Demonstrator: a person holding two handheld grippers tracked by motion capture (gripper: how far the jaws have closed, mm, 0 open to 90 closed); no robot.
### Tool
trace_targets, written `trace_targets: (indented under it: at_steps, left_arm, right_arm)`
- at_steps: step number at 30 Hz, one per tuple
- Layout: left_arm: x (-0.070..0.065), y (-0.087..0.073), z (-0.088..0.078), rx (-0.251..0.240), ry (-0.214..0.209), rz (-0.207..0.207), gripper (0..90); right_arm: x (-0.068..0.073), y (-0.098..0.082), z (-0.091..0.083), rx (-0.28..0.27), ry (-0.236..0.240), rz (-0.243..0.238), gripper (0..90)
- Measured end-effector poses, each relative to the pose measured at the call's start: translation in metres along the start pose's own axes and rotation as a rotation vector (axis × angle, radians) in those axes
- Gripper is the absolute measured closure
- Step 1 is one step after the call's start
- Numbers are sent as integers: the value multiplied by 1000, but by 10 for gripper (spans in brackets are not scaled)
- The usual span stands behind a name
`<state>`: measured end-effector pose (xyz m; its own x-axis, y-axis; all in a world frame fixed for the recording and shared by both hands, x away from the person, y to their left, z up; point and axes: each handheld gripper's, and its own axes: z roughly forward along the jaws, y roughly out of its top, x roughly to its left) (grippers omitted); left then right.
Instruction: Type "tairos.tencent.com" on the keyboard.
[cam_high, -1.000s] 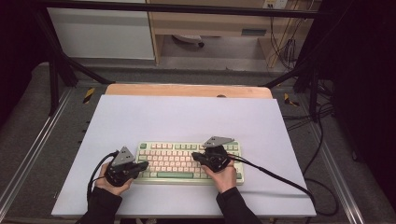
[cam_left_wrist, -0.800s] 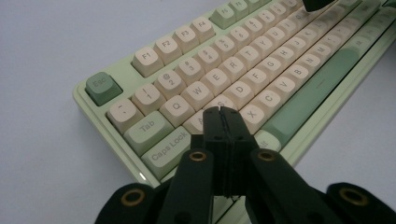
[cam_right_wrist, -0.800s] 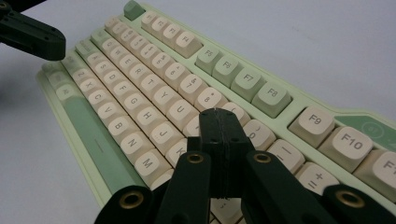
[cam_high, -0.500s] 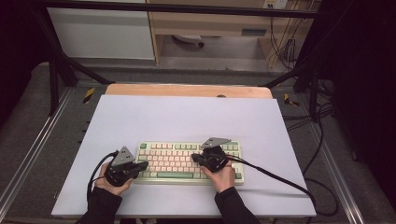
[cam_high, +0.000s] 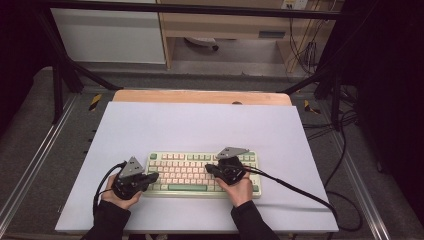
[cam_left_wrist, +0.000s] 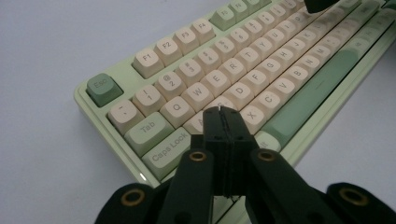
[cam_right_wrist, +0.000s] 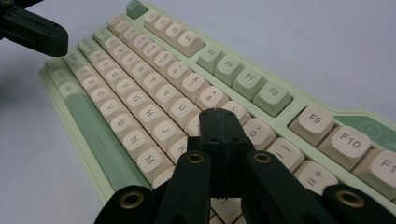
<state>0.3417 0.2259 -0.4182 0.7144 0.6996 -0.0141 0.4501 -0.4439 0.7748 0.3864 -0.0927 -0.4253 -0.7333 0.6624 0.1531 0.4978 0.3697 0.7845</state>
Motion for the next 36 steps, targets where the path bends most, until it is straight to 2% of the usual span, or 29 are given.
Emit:
trace_targets:
  at_steps: [11,18,28,36]
  left_arm:
    - [-2,4,0,-8,-5,2,896]
    - [-4,10,3,-9,-3,7,896]
    - [-4,21,10,-2,5,7,896]
    - [-2,24,23,16,12,-3,896]
  right_arm:
    - [1,2,-25,-11,8,-55,900]
    - [-7,-6,-38,-19,16,-28,900]
    - [-13,-18,-52,-16,16,-25,900]
    - [-14,-26,-59,-19,19,-26,900]
